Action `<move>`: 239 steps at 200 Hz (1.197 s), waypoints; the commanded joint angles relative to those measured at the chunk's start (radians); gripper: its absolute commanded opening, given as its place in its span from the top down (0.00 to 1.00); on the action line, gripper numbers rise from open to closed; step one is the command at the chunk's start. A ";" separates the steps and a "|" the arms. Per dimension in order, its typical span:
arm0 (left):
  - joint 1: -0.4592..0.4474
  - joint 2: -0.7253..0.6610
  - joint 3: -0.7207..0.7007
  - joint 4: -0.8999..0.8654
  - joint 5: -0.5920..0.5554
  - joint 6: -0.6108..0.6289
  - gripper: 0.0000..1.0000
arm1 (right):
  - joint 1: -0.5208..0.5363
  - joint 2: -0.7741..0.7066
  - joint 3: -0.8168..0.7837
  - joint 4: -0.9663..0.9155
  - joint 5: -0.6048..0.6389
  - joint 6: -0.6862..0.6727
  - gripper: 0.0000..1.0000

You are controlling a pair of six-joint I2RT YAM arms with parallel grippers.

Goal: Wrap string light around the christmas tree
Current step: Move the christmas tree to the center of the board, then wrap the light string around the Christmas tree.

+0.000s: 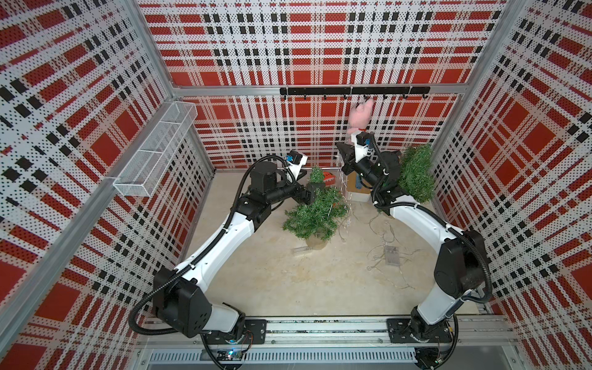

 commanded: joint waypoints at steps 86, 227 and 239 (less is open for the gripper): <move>0.047 -0.190 -0.020 -0.188 -0.006 0.069 0.05 | -0.007 -0.014 0.006 0.029 -0.050 0.079 1.00; -0.025 -0.060 0.113 -0.202 -0.047 0.117 0.02 | -0.011 0.027 0.084 -0.107 -0.023 0.065 1.00; -0.013 -0.078 0.109 -0.244 -0.037 0.136 0.00 | -0.012 0.038 0.107 -0.131 -0.015 0.061 1.00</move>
